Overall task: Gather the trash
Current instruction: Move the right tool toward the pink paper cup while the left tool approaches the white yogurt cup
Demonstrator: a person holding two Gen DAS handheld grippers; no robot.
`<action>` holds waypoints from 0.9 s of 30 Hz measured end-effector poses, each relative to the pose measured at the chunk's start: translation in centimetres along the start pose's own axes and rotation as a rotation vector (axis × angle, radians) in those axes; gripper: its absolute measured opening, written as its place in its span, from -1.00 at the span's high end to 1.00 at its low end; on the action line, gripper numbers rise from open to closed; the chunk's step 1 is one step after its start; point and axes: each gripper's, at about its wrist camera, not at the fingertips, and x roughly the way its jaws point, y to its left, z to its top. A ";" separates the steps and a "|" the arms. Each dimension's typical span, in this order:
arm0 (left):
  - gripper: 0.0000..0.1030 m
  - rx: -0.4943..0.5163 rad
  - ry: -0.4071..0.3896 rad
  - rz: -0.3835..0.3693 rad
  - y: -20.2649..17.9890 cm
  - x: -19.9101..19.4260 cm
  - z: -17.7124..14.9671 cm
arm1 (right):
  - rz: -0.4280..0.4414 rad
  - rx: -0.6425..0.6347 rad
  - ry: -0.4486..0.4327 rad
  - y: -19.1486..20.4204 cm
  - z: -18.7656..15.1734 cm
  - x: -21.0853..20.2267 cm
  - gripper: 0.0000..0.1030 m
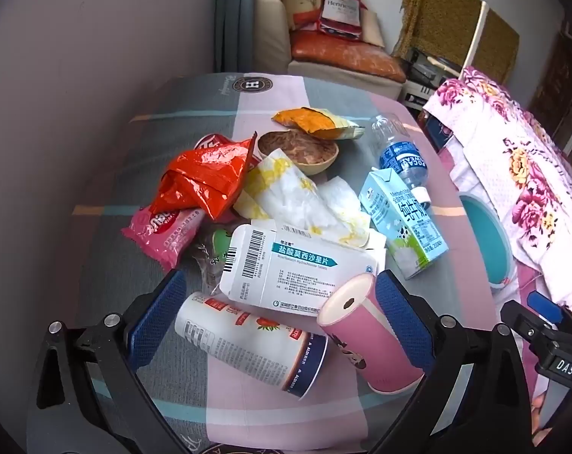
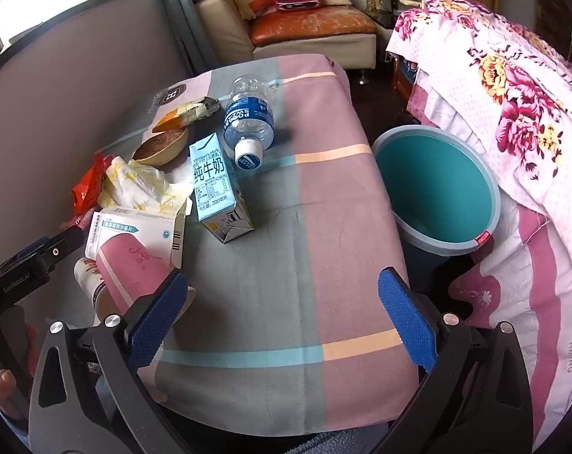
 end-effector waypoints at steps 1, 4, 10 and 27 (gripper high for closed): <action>-0.93 0.003 -0.005 0.005 -0.1 0.0 0.0 | -0.003 0.006 0.001 -0.1 -0.1 -0.1 -0.88; -0.93 -0.012 -0.001 -0.011 0.3 -0.4 0.0 | -0.014 0.010 0.019 -0.1 0.3 -0.1 -0.88; -0.93 -0.009 0.002 -0.001 0.3 -0.8 0.0 | 0.030 0.034 0.016 -0.7 0.4 -0.2 -0.88; -0.93 -0.004 0.015 0.008 0.2 -0.2 0.6 | 0.022 0.046 0.037 -0.6 0.7 0.6 -0.88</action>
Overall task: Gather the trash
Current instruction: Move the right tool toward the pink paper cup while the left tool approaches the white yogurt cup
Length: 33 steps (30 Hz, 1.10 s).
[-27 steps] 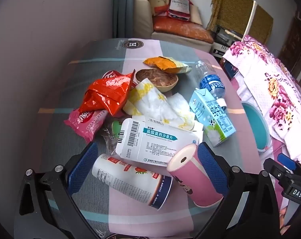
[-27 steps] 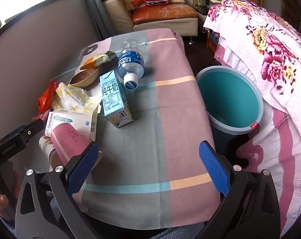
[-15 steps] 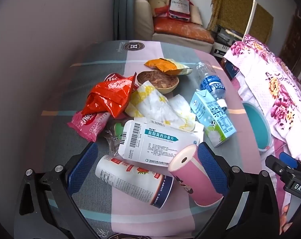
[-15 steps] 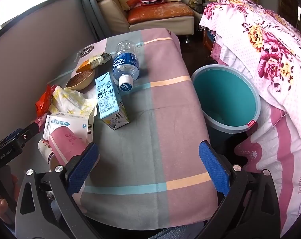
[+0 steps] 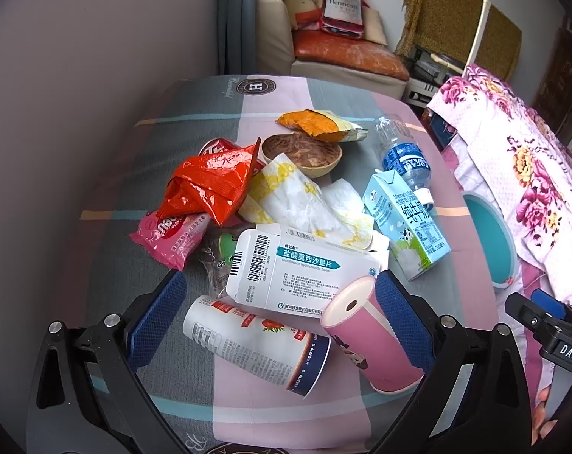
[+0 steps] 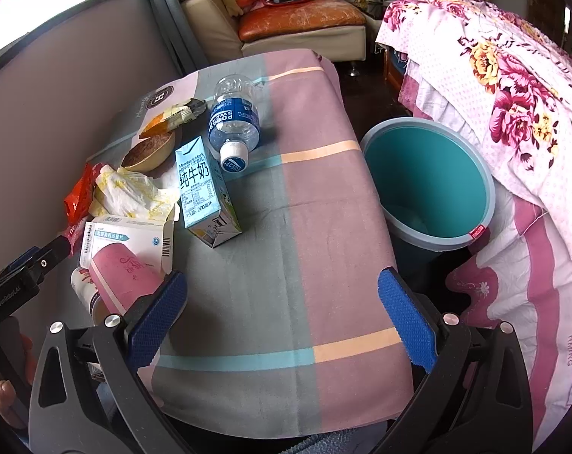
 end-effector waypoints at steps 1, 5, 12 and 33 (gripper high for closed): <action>-0.93 0.000 0.000 0.000 -0.1 0.0 0.0 | 0.001 0.000 0.002 -0.1 0.0 0.0 -0.88; -0.93 0.000 -0.001 0.001 -0.2 0.0 -0.1 | 0.000 -0.005 0.004 0.0 0.2 0.0 -0.88; -0.93 -0.009 0.000 0.009 0.1 0.3 -0.1 | -0.013 -0.008 0.011 -0.1 0.4 0.1 -0.88; -0.93 -0.027 0.013 0.014 1.0 0.5 -0.8 | -0.014 -0.077 0.050 1.4 0.2 0.6 -0.88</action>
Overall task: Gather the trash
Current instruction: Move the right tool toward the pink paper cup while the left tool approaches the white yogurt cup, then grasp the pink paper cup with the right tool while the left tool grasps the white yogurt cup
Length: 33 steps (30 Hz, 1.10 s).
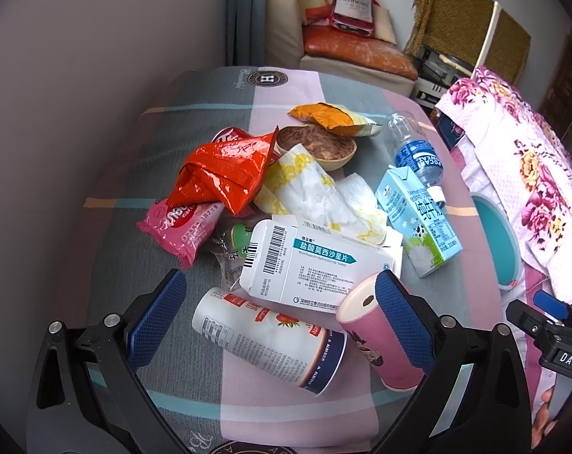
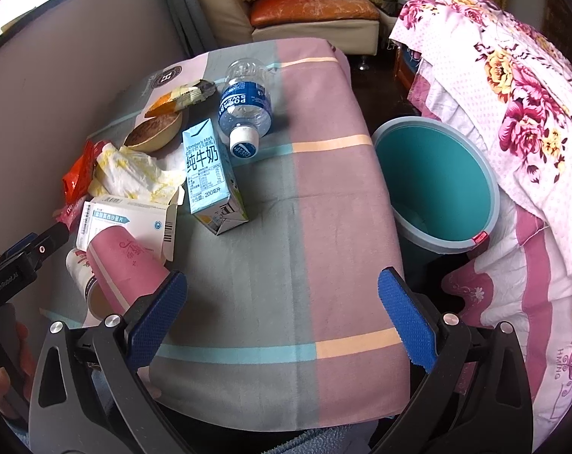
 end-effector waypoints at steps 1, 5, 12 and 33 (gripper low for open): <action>-0.93 -0.001 0.001 0.000 0.1 0.0 0.0 | 0.000 -0.006 0.001 0.1 0.0 0.0 -0.88; -0.93 -0.006 0.008 0.000 0.3 0.1 0.1 | 0.008 -0.024 0.005 0.5 0.2 -0.2 -0.88; -0.93 -0.084 0.073 -0.035 3.1 0.8 -0.3 | 0.150 -0.109 0.063 3.2 1.0 -0.3 -0.88; -0.93 -0.254 0.222 -0.166 8.2 2.8 -2.6 | 0.318 -0.373 0.336 11.4 0.6 6.5 -0.27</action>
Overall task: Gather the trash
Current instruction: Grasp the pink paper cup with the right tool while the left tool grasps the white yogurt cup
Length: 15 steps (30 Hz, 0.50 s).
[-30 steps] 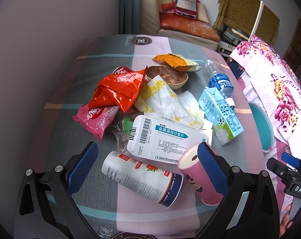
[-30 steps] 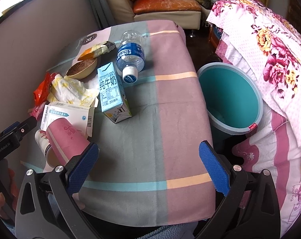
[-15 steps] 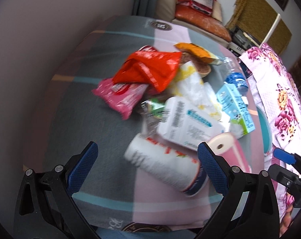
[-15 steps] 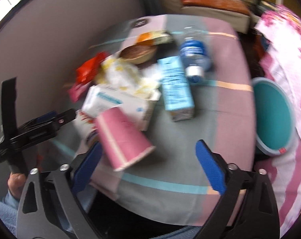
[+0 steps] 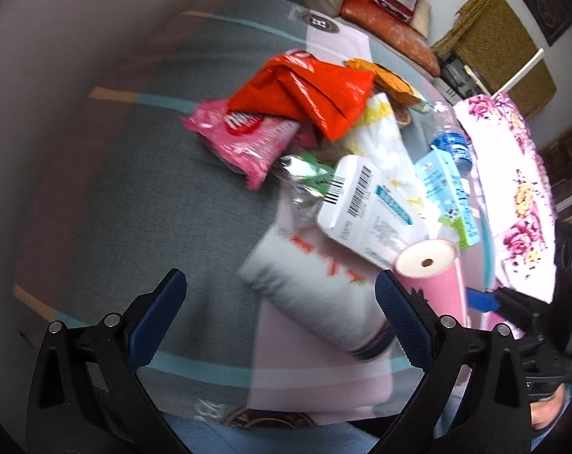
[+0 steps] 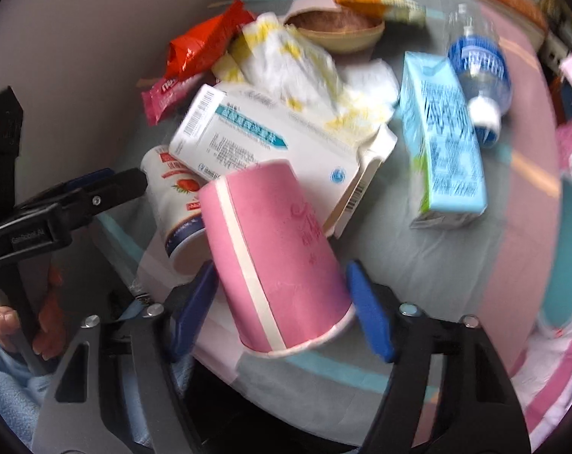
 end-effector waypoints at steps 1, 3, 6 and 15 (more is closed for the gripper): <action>-0.93 -0.009 0.010 -0.011 -0.2 0.2 0.0 | 0.013 0.012 -0.006 -0.2 -0.3 -0.3 -0.26; -0.92 -0.019 0.037 -0.029 -0.8 0.7 0.0 | 0.029 0.046 -0.030 -1.0 -1.1 -1.1 -0.26; -0.85 -0.028 0.068 -0.023 -1.5 1.3 -0.3 | 0.033 0.103 -0.062 -2.7 -2.5 -2.3 -0.26; -0.39 0.002 0.121 -0.002 -2.4 3.1 -0.8 | 0.068 0.222 -0.096 -6.9 -5.2 -3.7 -0.26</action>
